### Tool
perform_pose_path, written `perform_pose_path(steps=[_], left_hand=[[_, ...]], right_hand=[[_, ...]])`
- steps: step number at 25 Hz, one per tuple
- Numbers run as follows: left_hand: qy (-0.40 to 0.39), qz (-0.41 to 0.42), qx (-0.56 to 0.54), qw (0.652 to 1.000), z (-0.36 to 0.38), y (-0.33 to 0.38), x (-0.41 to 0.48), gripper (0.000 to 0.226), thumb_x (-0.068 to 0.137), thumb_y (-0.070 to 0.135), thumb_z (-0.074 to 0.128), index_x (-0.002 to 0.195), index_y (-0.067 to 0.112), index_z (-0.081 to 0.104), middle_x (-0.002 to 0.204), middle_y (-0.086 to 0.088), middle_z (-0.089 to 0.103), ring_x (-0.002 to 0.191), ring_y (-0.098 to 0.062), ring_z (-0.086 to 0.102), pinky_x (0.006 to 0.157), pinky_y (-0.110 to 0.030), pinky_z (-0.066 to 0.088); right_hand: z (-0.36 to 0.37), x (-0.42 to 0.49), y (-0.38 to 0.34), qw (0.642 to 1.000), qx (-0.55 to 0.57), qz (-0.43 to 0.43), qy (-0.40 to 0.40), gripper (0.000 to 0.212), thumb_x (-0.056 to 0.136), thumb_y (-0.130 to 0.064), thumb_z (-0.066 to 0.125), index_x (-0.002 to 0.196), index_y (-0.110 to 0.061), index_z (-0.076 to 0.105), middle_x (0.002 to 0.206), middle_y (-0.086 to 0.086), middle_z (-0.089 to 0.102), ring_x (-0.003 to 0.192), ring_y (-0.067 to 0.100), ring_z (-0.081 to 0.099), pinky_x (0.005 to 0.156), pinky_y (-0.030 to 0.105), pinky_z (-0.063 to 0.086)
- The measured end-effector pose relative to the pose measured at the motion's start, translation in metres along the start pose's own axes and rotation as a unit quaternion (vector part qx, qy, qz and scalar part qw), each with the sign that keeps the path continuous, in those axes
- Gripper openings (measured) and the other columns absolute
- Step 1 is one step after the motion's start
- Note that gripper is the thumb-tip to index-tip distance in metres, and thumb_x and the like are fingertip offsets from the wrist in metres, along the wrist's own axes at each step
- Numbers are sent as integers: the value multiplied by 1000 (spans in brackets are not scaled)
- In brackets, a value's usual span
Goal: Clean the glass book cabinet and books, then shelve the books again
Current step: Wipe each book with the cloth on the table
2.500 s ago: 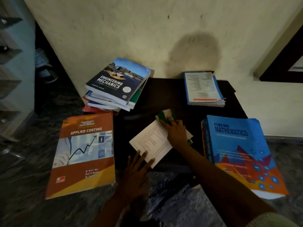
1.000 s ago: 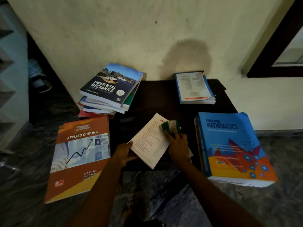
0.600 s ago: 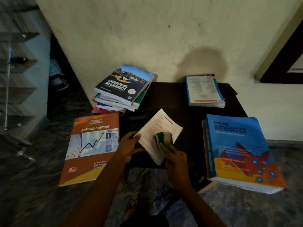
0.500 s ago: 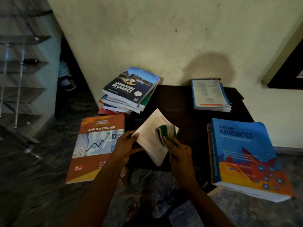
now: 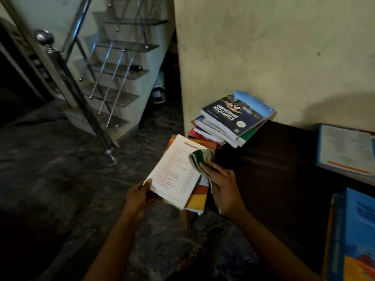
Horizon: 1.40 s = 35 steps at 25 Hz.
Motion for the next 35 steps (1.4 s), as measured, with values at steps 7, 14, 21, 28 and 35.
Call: perform_pose_path(steps=[7, 14, 21, 28, 35], left_hand=[[40, 198, 437, 877, 19, 34, -9, 33, 93, 27, 56, 121, 11, 56, 115, -7, 64, 105, -26, 63, 89, -33, 48], [-6, 42, 394, 918, 14, 21, 25, 50, 75, 35, 76, 112, 5, 62, 100, -15, 70, 65, -13, 65, 51, -18, 50], [82, 112, 402, 905, 14, 56, 31, 38, 71, 30, 81, 85, -1, 66, 83, -16, 68, 73, -26, 68, 65, -33, 56], [155, 356, 246, 888, 55, 117, -14, 16, 81, 7, 68, 97, 5, 64, 97, -10, 68, 87, -18, 62, 71, -24, 51], [43, 627, 383, 676, 105, 80, -50, 27, 80, 15, 53, 100, 3, 68, 102, -11, 66, 99, -18, 55, 90, -25, 41]], right_hand=[[9, -1, 25, 996, 37, 81, -17, 50, 88, 1, 50, 130, -26, 53, 140, -2, 47, 121, 23, 47, 99, 31, 40], [-2, -9, 39, 995, 34, 96, -16, 49, 88, -2, 45, 130, -24, 53, 139, 2, 48, 121, 24, 46, 95, 28, 36], [13, 9, 35, 996, 55, 71, -2, 48, 89, 1, 48, 126, -27, 57, 134, -2, 53, 112, 24, 55, 92, 38, 47], [-22, 31, 14, 993, 100, 43, 49, 52, 85, 9, 52, 129, -19, 55, 136, 0, 52, 122, 14, 47, 99, 32, 40], [-65, 32, 24, 984, 131, 44, 115, 55, 84, 10, 48, 129, -21, 49, 135, -2, 49, 126, 12, 45, 107, 31, 36]])
Point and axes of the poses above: each hand's wrist, its own x-axis towards the middle knuckle, its own z-axis out of the palm, y = z × x, the point moved 8 cm from there along x, towards the middle knuckle
